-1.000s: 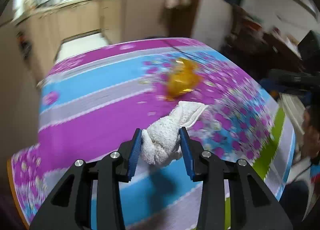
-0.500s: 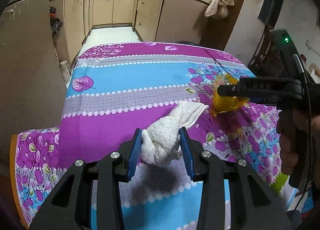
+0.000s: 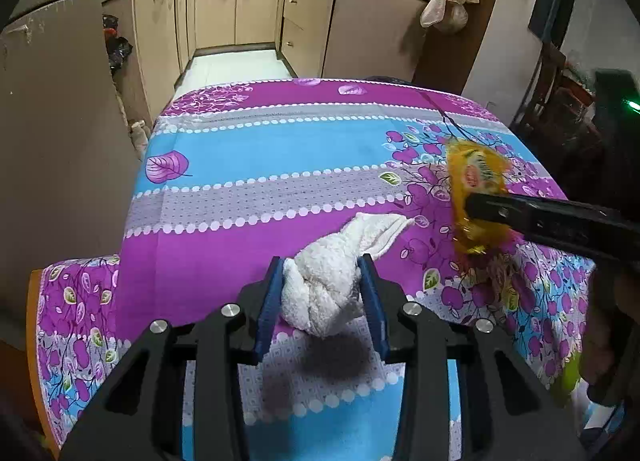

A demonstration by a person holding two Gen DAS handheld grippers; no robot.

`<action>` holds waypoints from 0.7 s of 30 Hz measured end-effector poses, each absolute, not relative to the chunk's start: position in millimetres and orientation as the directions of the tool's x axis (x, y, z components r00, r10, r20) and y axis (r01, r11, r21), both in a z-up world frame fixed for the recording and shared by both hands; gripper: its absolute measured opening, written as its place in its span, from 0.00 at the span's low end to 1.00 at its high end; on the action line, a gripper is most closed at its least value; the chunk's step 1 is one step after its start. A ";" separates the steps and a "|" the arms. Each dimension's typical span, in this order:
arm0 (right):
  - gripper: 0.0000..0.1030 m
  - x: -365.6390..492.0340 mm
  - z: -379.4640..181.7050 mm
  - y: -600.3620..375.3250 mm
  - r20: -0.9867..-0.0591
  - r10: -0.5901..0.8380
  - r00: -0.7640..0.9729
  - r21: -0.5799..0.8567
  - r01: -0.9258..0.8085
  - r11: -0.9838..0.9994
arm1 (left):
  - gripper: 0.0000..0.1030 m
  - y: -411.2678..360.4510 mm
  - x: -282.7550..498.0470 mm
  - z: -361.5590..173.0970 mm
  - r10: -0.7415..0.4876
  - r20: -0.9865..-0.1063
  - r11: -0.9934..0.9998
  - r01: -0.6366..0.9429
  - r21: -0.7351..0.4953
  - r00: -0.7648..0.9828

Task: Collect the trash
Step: 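Grasp the white towel with left tool while right tool grasps the yellow snack bag, then carry towel and yellow bag over the white bucket and open both tools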

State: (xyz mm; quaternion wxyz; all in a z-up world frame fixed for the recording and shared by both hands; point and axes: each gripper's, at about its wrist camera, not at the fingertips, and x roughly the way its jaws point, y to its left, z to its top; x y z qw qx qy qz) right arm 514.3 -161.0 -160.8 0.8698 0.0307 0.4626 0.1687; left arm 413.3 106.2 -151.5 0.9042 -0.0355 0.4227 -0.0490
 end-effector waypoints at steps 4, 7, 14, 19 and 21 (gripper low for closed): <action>0.35 480.4 -144.8 -165.5 -0.751 0.323 0.576 0.171 -0.303 0.938 | 0.31 105.2 406.6 -145.4 -0.120 -0.743 0.992 0.042 -0.122 0.659; 0.35 451.7 -130.8 -166.8 -0.716 0.313 0.624 0.120 -0.332 0.936 | 0.31 98.5 396.1 -133.0 -0.107 -0.715 0.993 0.035 -0.115 0.691; 0.35 391.0 -99.7 -175.8 -0.622 0.275 0.733 0.004 -0.348 0.938 | 0.32 79.5 375.0 -104.5 -0.072 -0.660 0.996 0.020 -0.087 0.748; 0.35 366.5 -83.7 -181.2 -0.584 0.277 0.763 -0.019 -0.355 0.935 | 0.32 70.3 366.5 -93.9 -0.070 -0.648 0.996 0.018 -0.087 0.758; 0.35 357.7 -78.7 -185.1 -0.573 0.276 0.771 -0.023 -0.352 0.936 | 0.32 66.8 363.2 -90.1 -0.070 -0.645 0.996 0.018 -0.087 0.761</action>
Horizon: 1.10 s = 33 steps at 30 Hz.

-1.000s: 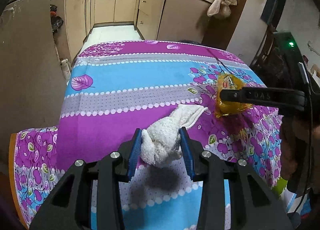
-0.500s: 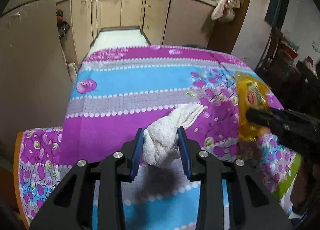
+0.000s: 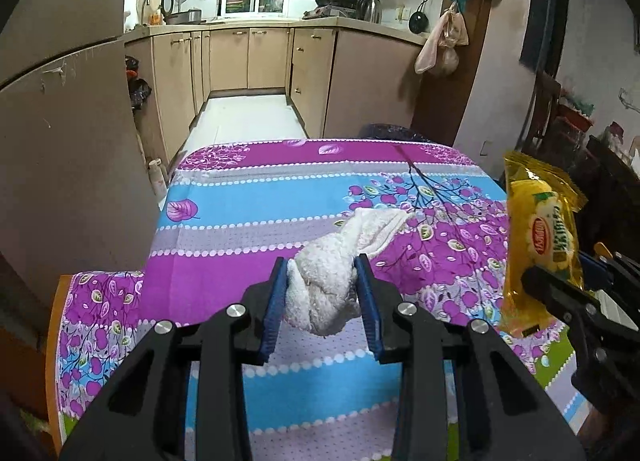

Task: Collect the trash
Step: 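Carry towel and yellow bag over the white bucket and open both tools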

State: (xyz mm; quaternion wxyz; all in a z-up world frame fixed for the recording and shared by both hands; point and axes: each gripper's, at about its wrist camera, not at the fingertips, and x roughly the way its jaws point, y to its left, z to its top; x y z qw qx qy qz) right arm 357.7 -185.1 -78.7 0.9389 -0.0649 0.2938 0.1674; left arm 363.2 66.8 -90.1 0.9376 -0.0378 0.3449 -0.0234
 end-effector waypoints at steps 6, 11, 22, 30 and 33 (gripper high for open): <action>0.35 339.2 -66.6 -197.8 -0.555 0.275 0.785 -0.018 -0.342 0.940 | 0.32 52.1 353.0 -80.3 -0.070 -0.631 0.997 0.032 -0.071 0.773; 0.35 330.2 -60.0 -208.9 -0.542 0.269 0.796 -0.018 -0.332 0.943 | 0.32 39.7 347.6 -73.2 -0.077 -0.625 0.997 0.045 -0.066 0.777; 0.35 297.4 -40.4 -269.8 -0.510 0.206 0.835 -0.007 -0.244 0.970 | 0.32 -15.3 340.5 -53.0 -0.165 -0.613 0.986 0.151 -0.076 0.772; 0.35 262.3 -19.6 -375.7 -0.495 0.055 0.867 -0.036 -0.084 0.996 | 0.32 -109.6 335.3 -41.3 -0.317 -0.607 0.942 0.319 -0.110 0.729; 0.35 248.9 -16.0 -426.2 -0.500 -0.013 0.866 -0.039 -0.008 0.999 | 0.32 -156.6 330.7 -39.8 -0.376 -0.611 0.914 0.388 -0.120 0.696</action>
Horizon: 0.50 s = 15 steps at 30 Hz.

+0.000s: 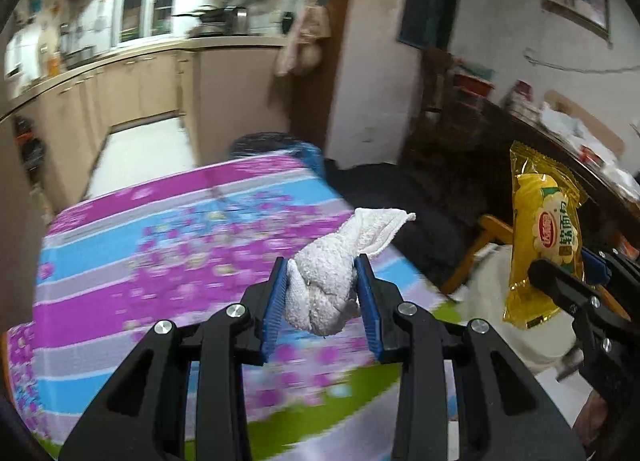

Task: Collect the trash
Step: 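Carry towel and yellow bag over the white bucket and open both tools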

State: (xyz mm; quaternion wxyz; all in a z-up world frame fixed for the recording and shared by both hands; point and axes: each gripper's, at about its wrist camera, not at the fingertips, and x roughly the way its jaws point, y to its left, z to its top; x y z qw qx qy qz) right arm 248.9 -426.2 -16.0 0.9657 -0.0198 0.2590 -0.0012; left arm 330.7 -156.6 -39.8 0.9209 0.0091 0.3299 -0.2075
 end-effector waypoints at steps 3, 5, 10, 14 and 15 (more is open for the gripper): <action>0.35 233.1 -14.2 -479.3 -0.517 -0.083 0.852 -0.050 0.066 0.997 | 0.32 -204.2 323.9 -38.0 -0.433 -0.619 0.880 0.456 -0.132 0.656; 0.35 224.8 -13.8 -511.3 -0.533 -0.115 0.838 -0.051 0.104 0.993 | 0.32 -232.8 320.4 -37.2 -0.466 -0.624 0.857 0.496 -0.142 0.627; 0.35 208.2 -18.5 -599.0 -0.602 -0.168 0.780 -0.015 0.199 0.980 | 0.32 -310.1 314.4 -37.2 -0.546 -0.647 0.790 0.585 -0.185 0.532; 0.35 207.9 -41.4 -663.0 -0.694 -0.158 0.702 0.029 0.247 0.969 | 0.32 -366.0 310.6 -53.1 -0.584 -0.696 0.740 0.626 -0.244 0.419; 0.35 208.2 -48.9 -677.4 -0.714 -0.151 0.684 0.043 0.258 0.965 | 0.32 -374.1 311.6 -57.3 -0.584 -0.706 0.737 0.627 -0.253 0.401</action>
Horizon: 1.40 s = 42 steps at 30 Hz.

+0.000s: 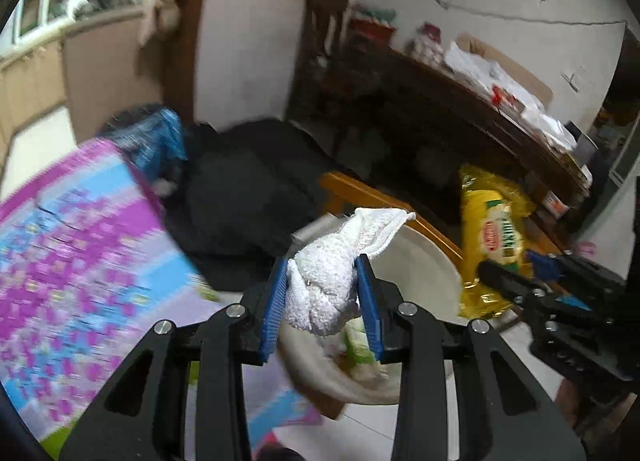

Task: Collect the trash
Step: 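Carry towel and yellow bag over the white bucket and open both tools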

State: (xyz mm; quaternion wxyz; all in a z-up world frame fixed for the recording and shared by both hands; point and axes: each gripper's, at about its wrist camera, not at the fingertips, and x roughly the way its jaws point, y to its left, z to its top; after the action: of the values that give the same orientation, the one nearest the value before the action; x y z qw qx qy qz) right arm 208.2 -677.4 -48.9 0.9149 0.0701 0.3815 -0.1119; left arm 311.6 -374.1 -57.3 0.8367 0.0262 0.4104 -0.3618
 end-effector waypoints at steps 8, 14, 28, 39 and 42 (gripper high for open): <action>0.35 205.7 -97.7 -720.9 -0.783 -0.108 0.612 0.102 0.298 0.949 | 0.32 -416.8 315.5 -94.2 -0.560 -0.766 0.740 0.607 -0.290 0.317; 0.35 206.2 -114.6 -713.9 -0.797 -0.096 0.596 0.105 0.293 0.950 | 0.32 -422.3 319.1 -103.6 -0.540 -0.783 0.756 0.586 -0.291 0.309; 0.36 205.0 -123.7 -711.2 -0.798 -0.095 0.595 0.106 0.294 0.950 | 0.32 -428.5 319.0 -105.1 -0.520 -0.791 0.766 0.586 -0.265 0.322; 0.46 199.7 -127.4 -714.3 -0.789 -0.101 0.606 0.111 0.303 0.947 | 0.41 -433.2 320.5 -113.4 -0.476 -0.814 0.786 0.577 -0.222 0.334; 0.46 199.0 -128.5 -714.7 -0.789 -0.100 0.606 0.114 0.304 0.946 | 0.41 -432.4 321.3 -114.2 -0.476 -0.814 0.786 0.576 -0.224 0.333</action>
State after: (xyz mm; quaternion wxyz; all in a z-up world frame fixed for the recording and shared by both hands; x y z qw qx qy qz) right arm 199.0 -714.7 -128.5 0.8882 0.1188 0.4291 -0.1136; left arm 321.3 -432.4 -114.2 0.8147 0.0520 0.4790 -0.3228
